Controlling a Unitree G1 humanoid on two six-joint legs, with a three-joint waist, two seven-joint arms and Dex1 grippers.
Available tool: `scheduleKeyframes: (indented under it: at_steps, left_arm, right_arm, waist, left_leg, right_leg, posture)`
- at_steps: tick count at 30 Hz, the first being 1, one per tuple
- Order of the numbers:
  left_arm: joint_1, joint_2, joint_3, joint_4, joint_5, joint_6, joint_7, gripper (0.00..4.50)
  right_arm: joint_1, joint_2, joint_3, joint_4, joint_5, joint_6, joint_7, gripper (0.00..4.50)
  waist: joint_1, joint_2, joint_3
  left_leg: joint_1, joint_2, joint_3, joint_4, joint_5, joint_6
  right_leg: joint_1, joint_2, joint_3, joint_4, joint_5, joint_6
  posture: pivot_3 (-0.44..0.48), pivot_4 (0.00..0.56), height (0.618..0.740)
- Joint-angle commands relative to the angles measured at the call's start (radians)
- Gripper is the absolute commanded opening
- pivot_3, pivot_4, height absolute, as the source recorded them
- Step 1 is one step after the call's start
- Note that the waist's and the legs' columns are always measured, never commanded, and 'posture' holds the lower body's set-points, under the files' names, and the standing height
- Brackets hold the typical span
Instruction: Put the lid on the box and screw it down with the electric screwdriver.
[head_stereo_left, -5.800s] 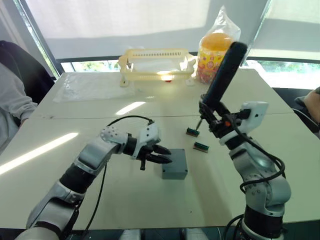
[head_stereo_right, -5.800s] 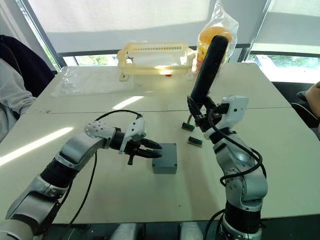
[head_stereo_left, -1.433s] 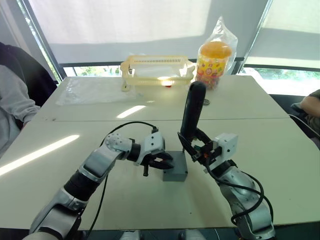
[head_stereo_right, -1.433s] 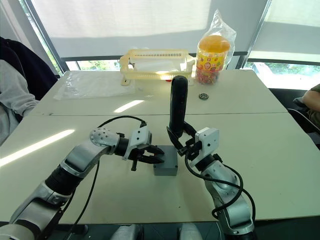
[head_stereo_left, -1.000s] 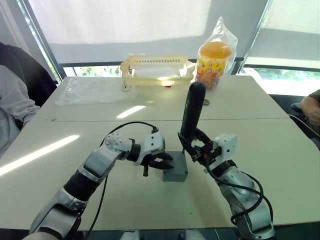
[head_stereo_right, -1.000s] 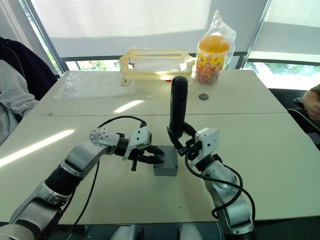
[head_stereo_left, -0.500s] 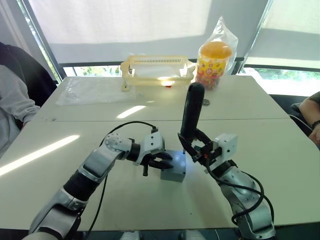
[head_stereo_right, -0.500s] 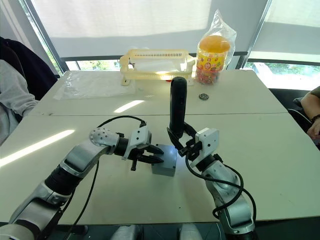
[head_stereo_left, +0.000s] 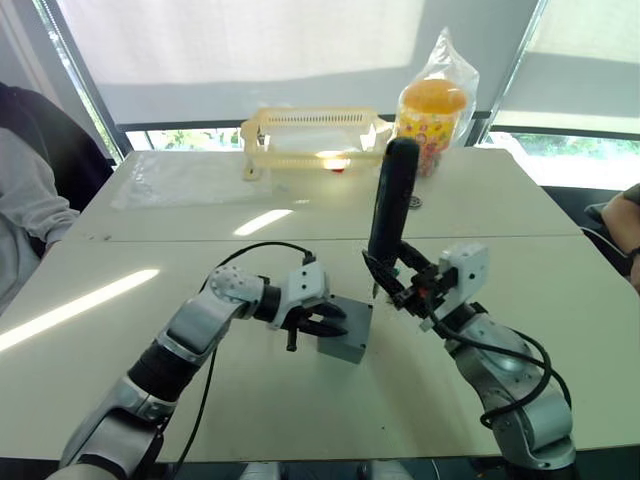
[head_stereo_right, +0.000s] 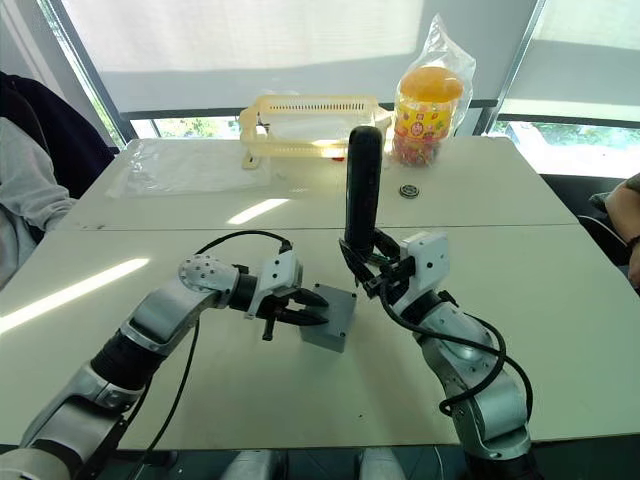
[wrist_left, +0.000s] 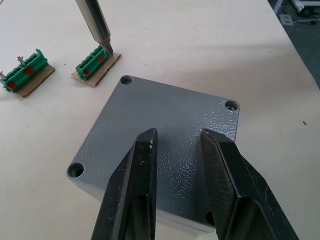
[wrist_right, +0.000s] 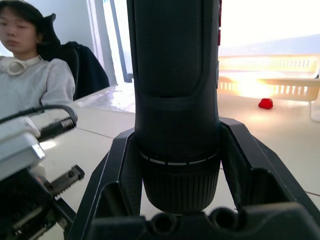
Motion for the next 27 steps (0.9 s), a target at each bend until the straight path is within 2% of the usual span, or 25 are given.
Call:
scheduleKeyframes:
  at_steps: [1,3,6,9,12,16,18,22,25,27]
  left_arm:
    - [0.044,0.009,-0.038,0.044,0.037,0.017,0.007,1.33]
    - [0.050,0.007,-0.027,0.042,0.032,0.012,0.014,1.33]
    - [0.037,-0.006,0.045,0.004,-0.026,0.052,0.031,1.33]
    - [0.002,0.010,0.163,-0.062,-0.123,0.124,0.041,1.33]
    - [-0.026,0.055,0.269,-0.131,-0.216,0.214,0.045,1.33]
    - [-0.002,0.138,0.345,-0.234,-0.301,0.303,0.039,1.33]
    - [0.051,0.188,0.363,-0.303,-0.330,0.331,0.029,1.33]
    - [0.137,0.250,0.362,-0.416,-0.378,0.358,0.030,1.33]
    - [0.202,0.280,0.345,-0.481,-0.373,0.354,0.052,1.33]
    - [0.237,0.283,0.338,-0.502,-0.365,0.347,0.080,1.33]
  right_arm:
    - [-0.083,-0.008,-0.076,-0.118,0.092,0.045,-0.031,1.81]
    - [-0.141,-0.013,-0.130,-0.137,0.164,0.113,-0.068,1.81]
    - [-0.253,-0.063,-0.283,-0.109,0.425,0.300,-0.167,1.81]
    - [-0.355,-0.281,-0.455,0.033,0.807,0.496,-0.233,1.81]
    - [-0.390,-0.552,-0.526,0.237,1.042,0.680,-0.245,1.81]
    - [-0.327,-0.845,-0.454,0.449,1.120,0.942,-0.149,1.81]
    - [-0.287,-0.932,-0.382,0.542,1.099,1.065,-0.109,1.81]
    - [-0.288,-1.031,-0.243,0.651,1.036,1.117,-0.010,1.81]
    - [-0.365,-1.052,-0.095,0.720,0.965,1.117,0.057,1.81]
    - [-0.409,-1.046,-0.003,0.768,0.917,1.117,0.082,1.81]
  waist:
    - [0.000,0.000,0.000]
    - [0.000,0.000,0.000]
    - [0.001,0.001,0.002]
    - [0.001,0.005,0.008]
    - [0.001,0.007,0.023]
    - [0.000,0.006,0.025]
    - [-0.004,0.006,0.025]
    - [-0.009,0.010,0.028]
    - [-0.009,0.018,0.032]
    - [-0.007,0.018,0.032]
  left_leg:
    - [0.000,0.000,0.000,0.000,0.000,0.000]
    - [0.000,0.000,0.000,0.000,0.000,0.000]
    - [0.000,0.001,-0.001,0.000,0.000,0.000]
    - [-0.005,0.002,-0.002,0.002,0.000,0.000]
    - [-0.011,0.001,0.000,0.003,0.000,0.000]
    - [-0.014,-0.001,0.002,0.000,-0.001,0.003]
    - [-0.014,-0.001,0.002,0.000,-0.005,0.009]
    - [-0.014,0.000,0.004,0.000,-0.009,0.016]
    - [-0.015,0.000,0.006,0.003,-0.008,0.015]
    - [-0.015,0.000,0.006,0.004,-0.008,0.015]
  right_leg:
    - [0.000,0.000,0.000,0.000,0.000,0.000]
    - [0.000,0.000,0.000,0.000,0.000,0.000]
    - [0.000,0.000,0.000,0.000,0.000,0.000]
    - [-0.004,-0.001,0.000,0.000,0.000,0.000]
    - [-0.008,-0.002,0.000,0.000,0.001,0.000]
    - [-0.012,-0.002,-0.002,0.000,0.001,0.000]
    - [-0.013,-0.001,-0.002,0.000,0.001,0.006]
    - [-0.016,0.002,0.000,0.000,0.000,0.006]
    - [-0.017,0.002,0.001,0.001,0.000,0.006]
    - [-0.017,0.002,0.001,0.001,-0.001,0.005]
  posture:
    - [0.000,0.150,0.740]
    - [0.000,0.150,0.740]
    - [0.000,0.150,0.740]
    - [0.000,0.150,0.740]
    - [0.000,0.150,0.740]
    - [0.000,0.150,0.740]
    - [0.000,0.150,0.740]
    - [0.000,0.150,0.740]
    - [0.000,0.150,0.740]
    - [0.000,0.150,0.740]
